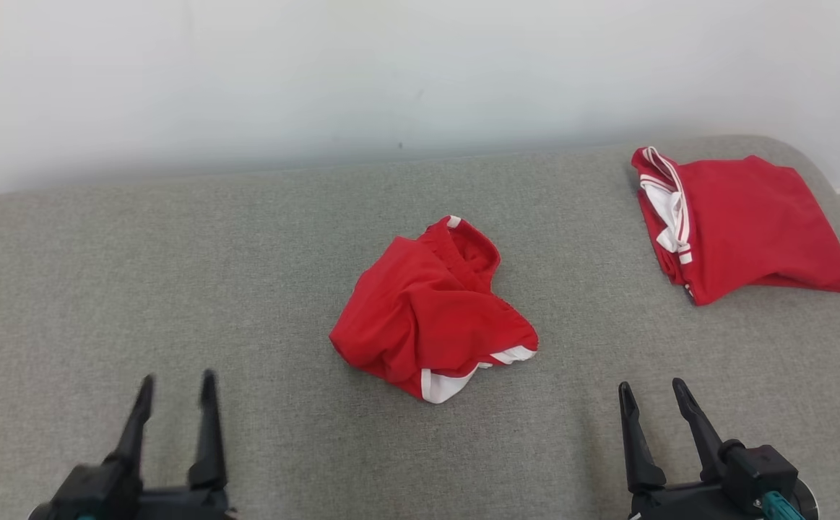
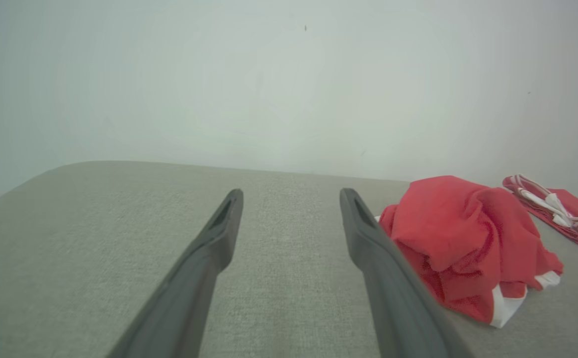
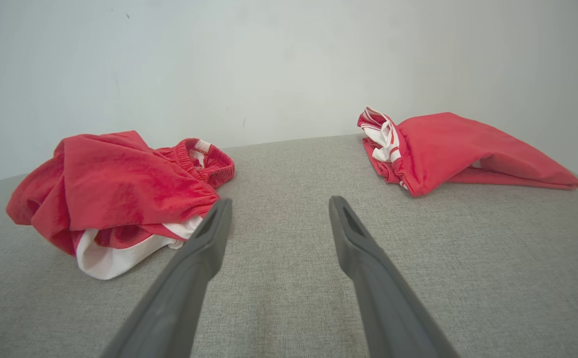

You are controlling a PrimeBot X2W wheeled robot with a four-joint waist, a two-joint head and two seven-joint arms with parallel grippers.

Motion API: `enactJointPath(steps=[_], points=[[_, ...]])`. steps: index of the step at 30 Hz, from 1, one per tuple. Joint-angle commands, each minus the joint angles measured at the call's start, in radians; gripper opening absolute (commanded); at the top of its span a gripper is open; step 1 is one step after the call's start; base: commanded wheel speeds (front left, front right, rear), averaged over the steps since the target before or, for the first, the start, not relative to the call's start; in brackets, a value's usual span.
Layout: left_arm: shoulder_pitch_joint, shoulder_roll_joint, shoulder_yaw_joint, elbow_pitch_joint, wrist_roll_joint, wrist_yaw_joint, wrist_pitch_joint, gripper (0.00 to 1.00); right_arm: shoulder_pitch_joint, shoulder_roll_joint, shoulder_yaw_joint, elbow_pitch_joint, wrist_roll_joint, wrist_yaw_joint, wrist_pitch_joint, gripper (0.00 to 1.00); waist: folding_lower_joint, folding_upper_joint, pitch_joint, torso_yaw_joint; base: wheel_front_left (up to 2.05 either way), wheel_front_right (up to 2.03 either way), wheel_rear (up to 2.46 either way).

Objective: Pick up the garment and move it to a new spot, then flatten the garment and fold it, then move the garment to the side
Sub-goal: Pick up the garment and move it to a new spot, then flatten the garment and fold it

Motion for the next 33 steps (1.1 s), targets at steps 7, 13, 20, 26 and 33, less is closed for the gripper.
enactJointPath(steps=[7,13,20,26,33], points=[[0.145,-0.082,0.151,-0.119,0.077,-0.015,-0.003,1.00,0.019,0.002,-0.009,0.001,0.011,-0.002,0.000,1.00,0.0001,0.0000,-0.006,0.028,0.00,0.00,0.00],[0.185,-0.120,0.199,-0.128,0.123,-0.036,-0.003,1.00,0.020,0.001,-0.010,0.008,0.015,-0.002,0.000,1.00,0.0001,0.0000,-0.005,0.041,0.00,0.00,0.00],[0.185,-0.130,0.221,-0.109,0.140,-0.056,-0.003,1.00,0.020,0.001,-0.007,0.015,0.017,-0.002,0.000,1.00,0.0001,0.0000,-0.005,0.048,0.00,0.00,0.00],[0.173,-0.130,0.208,-0.110,0.129,-0.045,-0.003,1.00,0.017,0.001,-0.005,0.019,0.017,-0.002,0.000,1.00,0.0001,0.0000,-0.003,0.046,0.00,0.00,0.00],[0.162,-0.130,0.193,-0.116,0.124,-0.036,-0.003,1.00,0.007,0.001,-0.008,0.021,0.019,-0.002,0.000,1.00,0.0001,0.0000,0.003,0.043,0.00,0.00,0.00]])
